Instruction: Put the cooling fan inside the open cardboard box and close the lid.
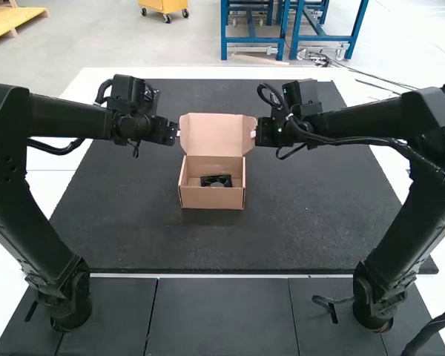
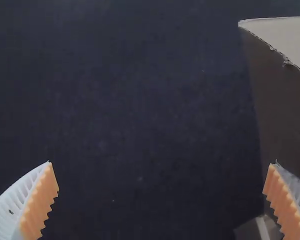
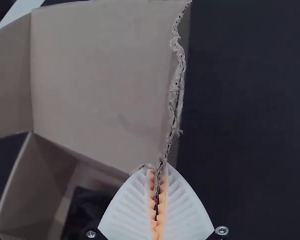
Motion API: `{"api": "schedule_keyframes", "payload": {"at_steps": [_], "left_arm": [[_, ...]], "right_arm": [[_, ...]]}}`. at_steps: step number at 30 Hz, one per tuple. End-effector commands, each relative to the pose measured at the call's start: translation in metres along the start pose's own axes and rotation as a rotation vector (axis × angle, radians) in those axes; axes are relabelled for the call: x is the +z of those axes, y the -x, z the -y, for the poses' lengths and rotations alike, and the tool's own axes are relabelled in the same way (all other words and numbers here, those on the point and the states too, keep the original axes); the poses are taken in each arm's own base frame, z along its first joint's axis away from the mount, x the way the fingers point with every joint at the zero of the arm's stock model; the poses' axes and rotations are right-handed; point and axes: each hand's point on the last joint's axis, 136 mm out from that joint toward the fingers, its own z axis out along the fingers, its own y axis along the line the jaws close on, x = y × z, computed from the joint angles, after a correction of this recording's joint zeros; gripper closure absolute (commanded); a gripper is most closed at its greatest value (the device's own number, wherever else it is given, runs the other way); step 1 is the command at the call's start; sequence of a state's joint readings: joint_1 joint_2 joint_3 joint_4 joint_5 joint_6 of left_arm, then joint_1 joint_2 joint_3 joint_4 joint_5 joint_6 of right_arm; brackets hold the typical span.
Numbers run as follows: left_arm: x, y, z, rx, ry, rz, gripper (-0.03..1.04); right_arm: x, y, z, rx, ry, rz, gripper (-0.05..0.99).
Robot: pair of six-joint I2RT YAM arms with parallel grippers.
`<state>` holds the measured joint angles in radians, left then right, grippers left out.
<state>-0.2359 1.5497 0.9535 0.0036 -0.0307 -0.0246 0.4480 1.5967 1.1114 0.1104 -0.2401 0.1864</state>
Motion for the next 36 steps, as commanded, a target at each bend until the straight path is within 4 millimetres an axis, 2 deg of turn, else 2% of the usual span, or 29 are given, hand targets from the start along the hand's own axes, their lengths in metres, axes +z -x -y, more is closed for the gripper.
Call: {"api": "schedule_keyframes", "payload": {"at_steps": [1,13,16,21,28,36], "left_arm": [[-0.014,0.025,-0.003,-0.013,0.014,0.064,0.04],[-0.027,0.023,-0.003,-0.014,0.014,0.055,0.04],[-0.03,0.02,-0.003,-0.014,0.014,0.049,0.04],[-0.033,0.016,-0.002,-0.012,0.011,0.045,0.04],[-0.036,0.005,0.011,0.0,-0.015,0.027,0.04],[-0.038,0.003,0.025,0.003,-0.042,0.022,0.04]], "right_arm": [[0.002,0.004,-0.015,-0.022,0.046,-0.007,0.89],[0.005,-0.019,-0.043,-0.051,0.093,-0.075,0.89],[0.003,-0.026,-0.043,-0.055,0.094,-0.082,0.89],[-0.001,-0.022,-0.043,-0.048,0.098,-0.028,0.89],[-0.004,-0.026,-0.041,-0.053,0.098,-0.001,0.89],[-0.005,-0.033,-0.039,-0.055,0.101,0.009,0.89]]}}
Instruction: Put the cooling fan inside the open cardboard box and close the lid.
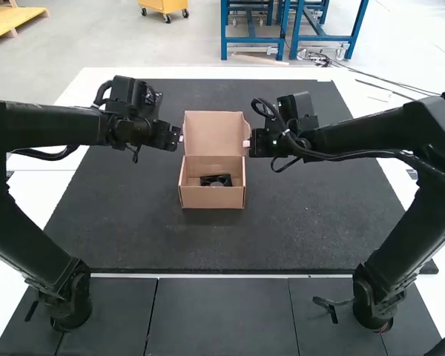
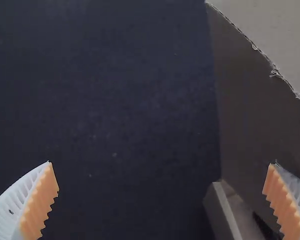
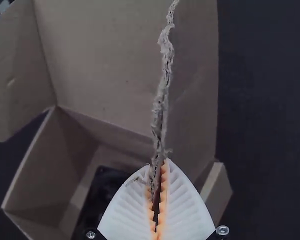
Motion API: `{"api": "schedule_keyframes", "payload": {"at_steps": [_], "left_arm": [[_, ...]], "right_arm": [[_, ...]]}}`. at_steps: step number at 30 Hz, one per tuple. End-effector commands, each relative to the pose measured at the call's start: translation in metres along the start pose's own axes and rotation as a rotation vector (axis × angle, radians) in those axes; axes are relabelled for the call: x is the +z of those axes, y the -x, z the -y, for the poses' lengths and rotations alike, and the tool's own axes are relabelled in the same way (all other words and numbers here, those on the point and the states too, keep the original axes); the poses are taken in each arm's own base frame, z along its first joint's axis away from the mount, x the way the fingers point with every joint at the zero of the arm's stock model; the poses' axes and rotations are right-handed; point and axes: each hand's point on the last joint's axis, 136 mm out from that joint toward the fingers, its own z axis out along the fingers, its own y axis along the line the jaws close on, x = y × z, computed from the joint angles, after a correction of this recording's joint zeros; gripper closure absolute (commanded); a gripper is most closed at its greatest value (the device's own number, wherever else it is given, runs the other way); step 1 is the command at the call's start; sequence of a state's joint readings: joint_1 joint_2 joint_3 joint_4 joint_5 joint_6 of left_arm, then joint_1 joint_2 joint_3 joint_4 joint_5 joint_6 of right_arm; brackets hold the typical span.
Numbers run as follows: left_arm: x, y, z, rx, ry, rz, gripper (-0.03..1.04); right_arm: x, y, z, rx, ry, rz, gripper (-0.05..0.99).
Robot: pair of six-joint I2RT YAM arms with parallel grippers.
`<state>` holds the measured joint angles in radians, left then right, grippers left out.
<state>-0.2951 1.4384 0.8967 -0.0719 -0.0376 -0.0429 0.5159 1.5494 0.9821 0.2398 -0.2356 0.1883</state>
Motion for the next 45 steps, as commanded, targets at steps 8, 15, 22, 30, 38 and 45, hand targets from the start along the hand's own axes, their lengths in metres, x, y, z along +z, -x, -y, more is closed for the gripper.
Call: {"api": "schedule_keyframes", "payload": {"at_steps": [8,15,22,30,38,45], "left_arm": [[-0.014,0.009,0.002,-0.02,0.001,0.034,0.04],[-0.021,0.003,0.001,-0.025,0.001,0.028,0.04],[-0.024,-0.002,0.002,-0.024,0.0,0.022,0.04],[-0.027,-0.01,0.002,-0.024,0.0,0.002,0.04],[-0.029,-0.019,0.002,-0.022,-0.001,-0.018,0.04],[-0.028,-0.03,0.002,-0.024,-0.001,-0.038,0.04]], "right_arm": [[-0.001,-0.019,-0.038,-0.039,0.096,-0.034,0.89],[0.0,-0.022,-0.044,-0.047,0.11,-0.043,0.89],[0.0,-0.025,-0.043,-0.054,0.107,-0.054,0.89],[0.0,-0.034,-0.05,-0.06,0.121,-0.081,0.89],[0.001,-0.05,-0.053,-0.063,0.129,-0.113,0.89],[0.001,-0.062,-0.048,-0.059,0.121,-0.134,0.89]]}}
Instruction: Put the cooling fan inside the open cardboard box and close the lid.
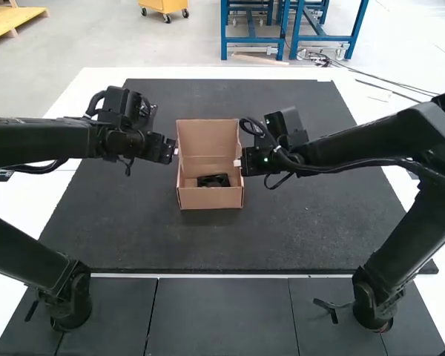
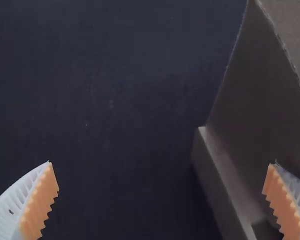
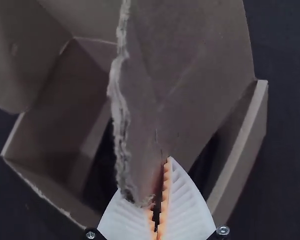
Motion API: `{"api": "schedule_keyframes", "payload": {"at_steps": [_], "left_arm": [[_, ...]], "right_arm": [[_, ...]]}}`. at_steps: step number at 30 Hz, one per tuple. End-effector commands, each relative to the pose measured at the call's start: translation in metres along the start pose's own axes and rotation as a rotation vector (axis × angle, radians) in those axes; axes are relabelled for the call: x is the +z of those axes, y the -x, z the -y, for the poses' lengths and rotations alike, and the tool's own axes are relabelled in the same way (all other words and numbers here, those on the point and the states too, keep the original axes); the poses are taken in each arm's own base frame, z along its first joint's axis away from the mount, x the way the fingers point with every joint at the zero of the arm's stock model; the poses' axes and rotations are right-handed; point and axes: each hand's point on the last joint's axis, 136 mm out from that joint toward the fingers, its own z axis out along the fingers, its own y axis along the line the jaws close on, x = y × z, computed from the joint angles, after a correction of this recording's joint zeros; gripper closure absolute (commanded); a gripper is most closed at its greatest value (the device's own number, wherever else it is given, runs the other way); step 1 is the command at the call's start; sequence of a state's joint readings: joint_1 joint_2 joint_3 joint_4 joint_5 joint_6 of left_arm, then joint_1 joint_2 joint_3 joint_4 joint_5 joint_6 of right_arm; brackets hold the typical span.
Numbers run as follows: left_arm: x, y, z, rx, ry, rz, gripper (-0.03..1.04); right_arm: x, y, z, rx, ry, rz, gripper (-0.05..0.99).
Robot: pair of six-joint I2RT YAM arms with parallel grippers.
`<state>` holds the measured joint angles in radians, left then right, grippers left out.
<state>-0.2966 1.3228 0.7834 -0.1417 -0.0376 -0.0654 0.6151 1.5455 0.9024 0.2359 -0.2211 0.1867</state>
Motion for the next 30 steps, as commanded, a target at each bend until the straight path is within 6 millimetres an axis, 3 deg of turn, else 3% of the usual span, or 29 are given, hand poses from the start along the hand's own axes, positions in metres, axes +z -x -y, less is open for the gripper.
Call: {"api": "schedule_keyframes", "payload": {"at_steps": [1,13,22,30], "left_arm": [[-0.006,0.006,0.001,-0.006,0.002,0.028,0.04],[-0.005,-0.009,0.002,-0.021,0.001,0.019,0.04],[-0.004,-0.015,0.002,-0.021,0.001,0.017,0.04],[-0.004,-0.012,0.002,-0.022,0.002,0.028,0.04]], "right_arm": [[-0.001,-0.012,-0.022,-0.025,0.08,-0.029,0.89],[-0.001,-0.014,-0.026,-0.044,0.105,0.038,0.9],[0.002,-0.031,-0.037,-0.069,0.124,0.01,0.9],[0.007,-0.035,-0.022,-0.153,0.021,0.045,0.9]]}}
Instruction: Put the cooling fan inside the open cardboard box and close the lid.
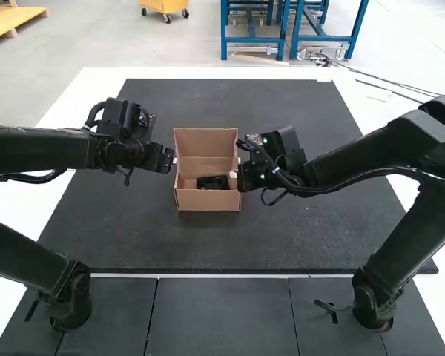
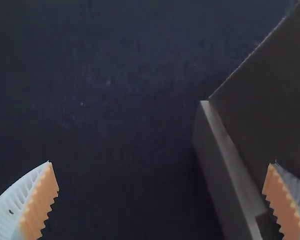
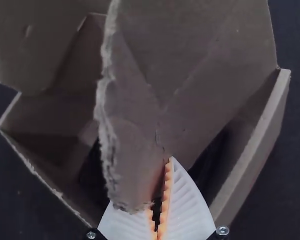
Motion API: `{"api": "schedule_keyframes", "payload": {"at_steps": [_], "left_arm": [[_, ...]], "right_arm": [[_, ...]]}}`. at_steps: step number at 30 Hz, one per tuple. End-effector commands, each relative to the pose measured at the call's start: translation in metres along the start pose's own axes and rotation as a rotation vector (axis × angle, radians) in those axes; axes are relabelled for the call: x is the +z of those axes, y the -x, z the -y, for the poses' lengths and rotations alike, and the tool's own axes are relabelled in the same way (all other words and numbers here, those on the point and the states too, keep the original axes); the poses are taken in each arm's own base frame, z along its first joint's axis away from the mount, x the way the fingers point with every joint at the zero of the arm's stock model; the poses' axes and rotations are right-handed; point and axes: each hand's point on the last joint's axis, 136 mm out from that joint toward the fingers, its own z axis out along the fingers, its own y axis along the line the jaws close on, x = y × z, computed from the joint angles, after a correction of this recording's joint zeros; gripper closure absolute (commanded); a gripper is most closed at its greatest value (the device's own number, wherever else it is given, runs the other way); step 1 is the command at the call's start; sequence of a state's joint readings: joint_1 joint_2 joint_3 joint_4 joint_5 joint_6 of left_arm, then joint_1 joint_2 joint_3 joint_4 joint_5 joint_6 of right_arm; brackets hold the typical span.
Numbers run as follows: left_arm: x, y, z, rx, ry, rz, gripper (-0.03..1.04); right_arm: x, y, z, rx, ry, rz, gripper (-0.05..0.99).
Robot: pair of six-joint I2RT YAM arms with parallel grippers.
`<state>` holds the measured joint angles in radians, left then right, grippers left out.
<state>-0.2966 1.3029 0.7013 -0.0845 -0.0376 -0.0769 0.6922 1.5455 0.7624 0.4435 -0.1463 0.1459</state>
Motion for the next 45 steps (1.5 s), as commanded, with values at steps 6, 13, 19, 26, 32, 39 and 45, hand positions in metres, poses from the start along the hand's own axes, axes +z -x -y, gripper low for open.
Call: {"api": "schedule_keyframes", "payload": {"at_steps": [6,13,19,26,32,39,45], "left_arm": [[-0.007,0.005,0.001,-0.01,0.001,0.021,0.04],[-0.01,-0.001,0.0,-0.01,0.004,0.002,0.04],[-0.015,-0.011,-0.001,-0.006,0.005,-0.027,0.04],[-0.02,-0.014,-0.001,-0.008,0.005,-0.013,0.04],[-0.023,-0.012,-0.001,-0.011,0.005,0.01,0.04],[-0.022,-0.015,-0.002,-0.01,0.006,0.007,0.04],[-0.022,-0.018,-0.001,-0.009,0.005,0.007,0.04]], "right_arm": [[0.007,-0.015,-0.008,-0.092,0.009,-0.024,0.9],[0.009,-0.023,-0.008,-0.11,0.011,-0.049,0.9],[0.01,-0.029,-0.006,-0.14,0.01,-0.072,0.9],[0.013,-0.038,0.002,-0.165,-0.049,-0.075,0.9],[0.012,-0.02,0.012,-0.167,-0.113,0.015,0.9],[0.014,-0.023,0.018,-0.171,-0.147,0.03,0.9],[0.019,-0.032,0.017,-0.178,-0.146,0.011,0.9]]}}
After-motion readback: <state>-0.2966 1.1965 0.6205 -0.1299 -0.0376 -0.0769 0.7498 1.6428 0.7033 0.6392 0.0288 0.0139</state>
